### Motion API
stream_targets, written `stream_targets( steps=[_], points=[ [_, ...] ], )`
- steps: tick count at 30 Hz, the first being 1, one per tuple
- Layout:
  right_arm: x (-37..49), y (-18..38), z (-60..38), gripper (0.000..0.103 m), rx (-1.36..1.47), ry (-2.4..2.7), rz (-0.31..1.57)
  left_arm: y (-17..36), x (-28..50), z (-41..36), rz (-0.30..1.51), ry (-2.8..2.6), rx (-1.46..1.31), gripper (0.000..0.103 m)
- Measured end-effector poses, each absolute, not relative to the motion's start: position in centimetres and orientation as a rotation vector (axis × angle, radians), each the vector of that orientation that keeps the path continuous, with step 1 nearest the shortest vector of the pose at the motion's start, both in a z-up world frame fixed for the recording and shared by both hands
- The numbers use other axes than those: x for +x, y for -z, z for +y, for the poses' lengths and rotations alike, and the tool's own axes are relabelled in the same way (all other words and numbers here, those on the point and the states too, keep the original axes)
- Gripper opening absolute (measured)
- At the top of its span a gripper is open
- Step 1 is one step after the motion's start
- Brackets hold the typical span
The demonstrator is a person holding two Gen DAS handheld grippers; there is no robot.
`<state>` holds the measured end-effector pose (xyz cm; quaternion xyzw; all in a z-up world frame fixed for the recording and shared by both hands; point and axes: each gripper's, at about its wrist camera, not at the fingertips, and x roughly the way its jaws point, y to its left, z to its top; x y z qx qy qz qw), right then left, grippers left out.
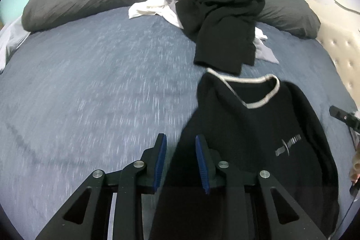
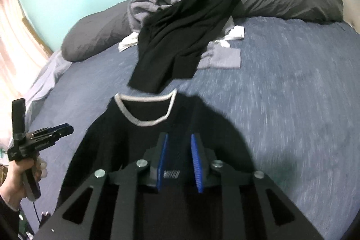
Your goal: Fold clothes
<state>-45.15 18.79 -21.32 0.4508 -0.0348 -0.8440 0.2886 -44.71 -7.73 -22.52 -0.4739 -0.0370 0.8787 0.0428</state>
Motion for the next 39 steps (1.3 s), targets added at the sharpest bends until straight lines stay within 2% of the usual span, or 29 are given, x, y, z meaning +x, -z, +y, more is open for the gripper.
stream_targets(
  steps=[10, 24, 30, 39],
  points=[
    [-32.5, 20.4, 22.5, 0.027, 1.211, 2.191, -0.186, 21.7, -32.4, -9.9, -0.149, -2.652, -1.505, 0.03],
    [-21.8, 23.1, 25.9, 0.028, 1.238, 2.183, -0.371, 25.2, -20.4, -11.3, -0.122, -2.586, -1.642, 0.03],
    [-18.8, 24.0, 26.0, 0.029, 1.216, 2.159, -0.418, 26.3, -17.0, -14.5, -0.138, -2.604, -1.666, 0.044],
    [-16.7, 26.4, 25.7, 0.029, 1.202, 2.141, -0.45, 28.0, -14.6, -16.1, -0.131, -2.575, -1.686, 0.046]
  ],
)
